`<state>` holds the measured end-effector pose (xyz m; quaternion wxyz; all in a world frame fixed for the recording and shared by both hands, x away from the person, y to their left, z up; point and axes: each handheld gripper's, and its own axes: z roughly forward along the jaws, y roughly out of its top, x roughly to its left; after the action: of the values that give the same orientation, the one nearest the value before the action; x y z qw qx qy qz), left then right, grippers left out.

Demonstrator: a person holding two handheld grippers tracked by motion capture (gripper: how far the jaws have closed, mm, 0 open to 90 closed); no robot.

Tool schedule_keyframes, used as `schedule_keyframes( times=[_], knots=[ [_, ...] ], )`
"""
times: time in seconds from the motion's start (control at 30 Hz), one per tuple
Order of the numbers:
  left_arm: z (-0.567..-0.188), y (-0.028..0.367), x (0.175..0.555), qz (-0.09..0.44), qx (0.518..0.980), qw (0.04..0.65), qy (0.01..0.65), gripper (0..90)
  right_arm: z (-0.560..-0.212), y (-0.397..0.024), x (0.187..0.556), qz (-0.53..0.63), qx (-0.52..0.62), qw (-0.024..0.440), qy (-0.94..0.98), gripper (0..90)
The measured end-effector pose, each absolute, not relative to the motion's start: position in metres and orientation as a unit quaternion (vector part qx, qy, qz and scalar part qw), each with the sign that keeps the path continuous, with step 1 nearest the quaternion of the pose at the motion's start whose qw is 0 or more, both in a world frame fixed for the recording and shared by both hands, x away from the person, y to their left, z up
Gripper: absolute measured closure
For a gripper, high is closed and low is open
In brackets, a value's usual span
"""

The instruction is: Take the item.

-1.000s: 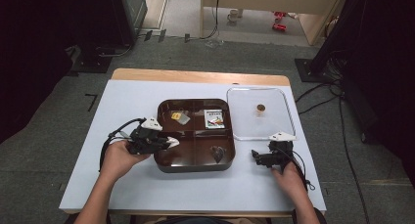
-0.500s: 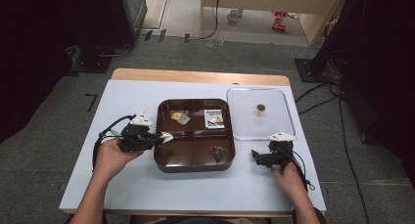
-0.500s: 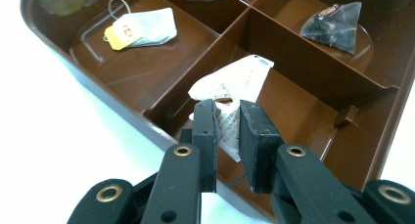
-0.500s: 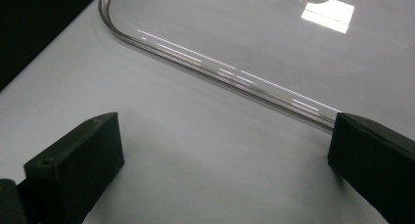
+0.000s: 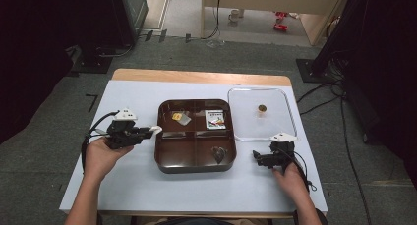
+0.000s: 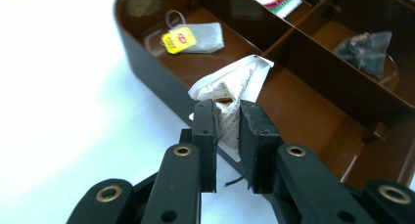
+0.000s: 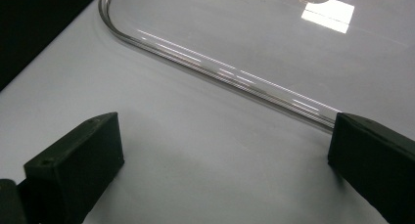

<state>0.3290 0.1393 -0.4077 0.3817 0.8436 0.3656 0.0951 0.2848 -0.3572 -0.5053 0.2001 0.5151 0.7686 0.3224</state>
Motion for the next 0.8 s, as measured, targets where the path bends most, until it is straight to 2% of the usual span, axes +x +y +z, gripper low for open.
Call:
schedule_keyframes(
  times=[0.27, 0.47, 0.8],
  knots=[
    [-0.413, 0.156, 0.332, 0.104, 0.833, 0.376, 0.392, 78.8, -0.505, -0.357, 0.285, 0.323, 0.515, 0.200, 0.768, 0.0],
    [-0.426, 0.165, 0.339, 0.092, 0.829, 0.360, 0.419, 78.7, -0.505, -0.357, 0.285, 0.323, 0.516, 0.199, 0.768, 0.0],
    [-0.447, 0.164, 0.352, 0.080, 0.833, 0.325, 0.440, 78.4, -0.505, -0.357, 0.285, 0.322, 0.515, 0.200, 0.768, 0.0]
  ],
)
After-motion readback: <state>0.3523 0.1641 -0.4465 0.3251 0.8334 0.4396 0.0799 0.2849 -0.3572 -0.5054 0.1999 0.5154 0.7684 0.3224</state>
